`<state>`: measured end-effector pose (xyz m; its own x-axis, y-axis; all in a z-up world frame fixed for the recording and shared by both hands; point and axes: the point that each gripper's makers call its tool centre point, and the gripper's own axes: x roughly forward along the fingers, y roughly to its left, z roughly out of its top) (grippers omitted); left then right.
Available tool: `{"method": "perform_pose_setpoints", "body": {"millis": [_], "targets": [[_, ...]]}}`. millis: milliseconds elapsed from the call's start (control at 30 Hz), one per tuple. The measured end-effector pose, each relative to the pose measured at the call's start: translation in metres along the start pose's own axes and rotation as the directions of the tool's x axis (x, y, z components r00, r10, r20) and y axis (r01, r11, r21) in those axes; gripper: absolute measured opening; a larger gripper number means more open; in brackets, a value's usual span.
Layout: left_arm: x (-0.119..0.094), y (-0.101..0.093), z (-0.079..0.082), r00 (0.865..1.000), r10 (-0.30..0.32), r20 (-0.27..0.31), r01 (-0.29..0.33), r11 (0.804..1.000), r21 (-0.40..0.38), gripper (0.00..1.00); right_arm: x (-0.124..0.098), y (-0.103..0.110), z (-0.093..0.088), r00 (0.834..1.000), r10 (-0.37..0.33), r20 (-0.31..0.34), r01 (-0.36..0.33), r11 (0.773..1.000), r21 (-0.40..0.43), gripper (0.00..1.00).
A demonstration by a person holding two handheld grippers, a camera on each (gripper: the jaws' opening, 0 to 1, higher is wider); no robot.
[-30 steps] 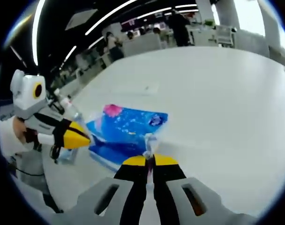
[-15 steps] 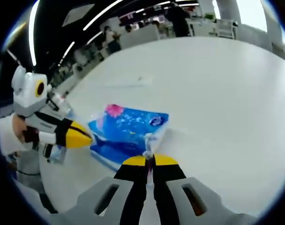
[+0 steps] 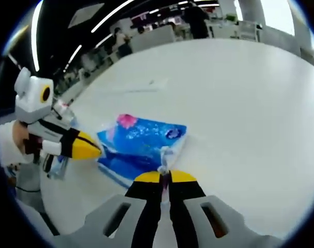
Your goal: Arrange the tabletop items into an orderly group along one side of the table until the central work area is clear of visible clutter.
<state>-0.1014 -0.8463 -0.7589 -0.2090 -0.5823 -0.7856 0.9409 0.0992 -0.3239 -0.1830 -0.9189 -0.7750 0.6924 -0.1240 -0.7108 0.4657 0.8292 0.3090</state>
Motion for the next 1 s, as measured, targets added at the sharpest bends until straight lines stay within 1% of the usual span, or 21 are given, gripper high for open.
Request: {"method": "perform_pose_setpoints", "body": {"millis": [167,267,333,367,433,500,600,700,867,1000], "targets": [[-0.001,0.0,-0.002,1.0,0.008,0.0,-0.008,1.0,0.002,0.03,0.0,0.001,0.0,1.0,-0.001,0.0,0.001,1.0,-0.015,0.04],[-0.001,0.003,-0.007,1.0,0.019,-0.013,-0.019,1.0,0.002,0.05,0.0,0.002,-0.001,1.0,-0.004,0.004,0.004,1.0,-0.018,0.06],[-0.003,0.004,-0.008,1.0,0.022,-0.009,-0.022,1.0,-0.002,0.05,-0.001,0.002,0.0,1.0,-0.01,0.006,0.01,1.0,-0.029,0.09],[-0.005,0.005,-0.008,0.999,0.031,-0.007,-0.031,0.999,0.007,0.05,-0.002,0.002,0.0,1.0,-0.015,0.012,0.015,0.999,-0.043,0.11],[-0.008,0.006,-0.007,0.999,0.048,-0.001,-0.048,0.998,0.052,0.05,-0.005,0.004,0.001,1.0,-0.02,0.011,0.02,0.999,-0.049,0.16],[-0.01,0.005,-0.006,0.999,0.044,0.004,-0.044,0.998,0.049,0.06,-0.006,0.004,0.001,0.999,-0.031,0.01,0.032,0.998,-0.063,0.22],[-0.012,0.006,-0.005,0.999,0.037,0.014,-0.037,0.999,0.016,0.13,-0.006,0.001,0.0,0.999,-0.052,0.012,0.053,0.996,-0.072,0.3],[-0.017,0.008,-0.005,0.998,0.057,0.021,-0.058,0.998,0.027,0.19,-0.012,0.003,0.0,0.998,-0.065,0.019,0.066,0.995,-0.077,0.34],[-0.031,0.003,-0.002,0.997,0.047,0.061,-0.049,0.998,0.03,0.31,-0.031,0.013,0.007,0.995,-0.064,0.075,0.068,0.996,-0.059,0.39],[-0.045,0.0,-0.004,0.995,0.047,0.083,-0.051,0.997,0.05,0.39,-0.048,0.024,0.013,0.99,-0.055,0.128,0.056,0.998,-0.009,0.44]]}}
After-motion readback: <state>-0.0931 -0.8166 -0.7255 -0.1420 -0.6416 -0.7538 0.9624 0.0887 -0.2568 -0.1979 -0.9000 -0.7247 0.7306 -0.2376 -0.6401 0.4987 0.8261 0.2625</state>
